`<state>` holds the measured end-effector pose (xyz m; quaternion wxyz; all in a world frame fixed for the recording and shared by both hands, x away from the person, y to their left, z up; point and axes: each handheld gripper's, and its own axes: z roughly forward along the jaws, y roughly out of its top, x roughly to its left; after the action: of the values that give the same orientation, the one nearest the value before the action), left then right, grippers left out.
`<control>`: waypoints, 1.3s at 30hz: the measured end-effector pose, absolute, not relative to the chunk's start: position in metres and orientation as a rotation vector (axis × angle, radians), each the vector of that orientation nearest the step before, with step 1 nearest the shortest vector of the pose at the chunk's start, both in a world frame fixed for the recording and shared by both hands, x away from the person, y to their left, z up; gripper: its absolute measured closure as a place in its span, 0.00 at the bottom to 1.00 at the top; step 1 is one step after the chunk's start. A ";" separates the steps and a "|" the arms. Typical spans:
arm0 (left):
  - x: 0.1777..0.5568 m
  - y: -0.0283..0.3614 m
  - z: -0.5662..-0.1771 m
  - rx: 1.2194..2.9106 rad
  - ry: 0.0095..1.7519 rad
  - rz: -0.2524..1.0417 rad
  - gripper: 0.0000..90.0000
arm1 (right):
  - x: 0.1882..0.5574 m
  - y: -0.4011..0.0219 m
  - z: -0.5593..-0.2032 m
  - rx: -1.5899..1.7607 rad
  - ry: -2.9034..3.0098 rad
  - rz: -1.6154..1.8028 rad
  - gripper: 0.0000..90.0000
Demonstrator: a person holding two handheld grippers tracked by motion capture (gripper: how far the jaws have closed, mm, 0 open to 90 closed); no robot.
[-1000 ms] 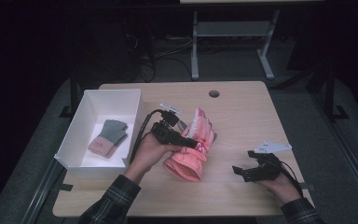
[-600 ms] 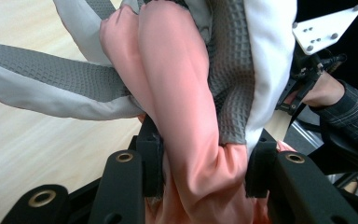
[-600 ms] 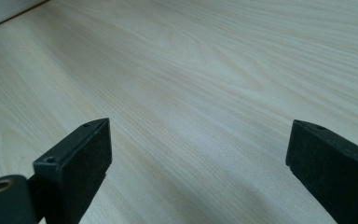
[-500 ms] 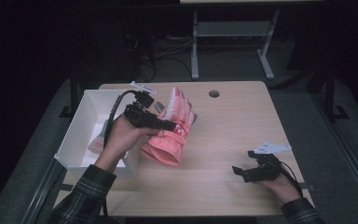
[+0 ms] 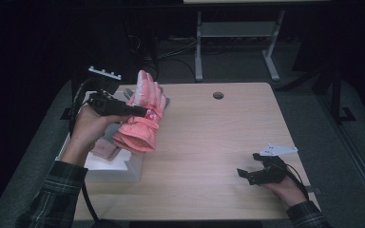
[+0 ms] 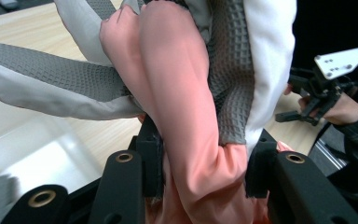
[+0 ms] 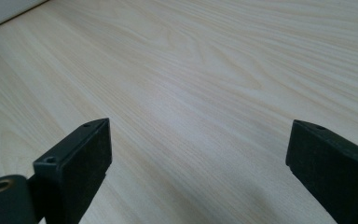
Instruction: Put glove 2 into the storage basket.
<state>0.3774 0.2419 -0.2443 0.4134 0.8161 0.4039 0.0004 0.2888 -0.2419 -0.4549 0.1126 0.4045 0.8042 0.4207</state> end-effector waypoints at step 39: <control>0.424 0.296 -0.396 2.175 1.298 -0.037 0.63 | 0.290 -0.244 -0.454 1.187 2.361 1.212 0.07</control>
<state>0.4243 0.2961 -0.3964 0.2997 0.8192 0.4888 -0.0139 0.2899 -0.2438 -0.4543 0.1169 0.4056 0.8065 0.4140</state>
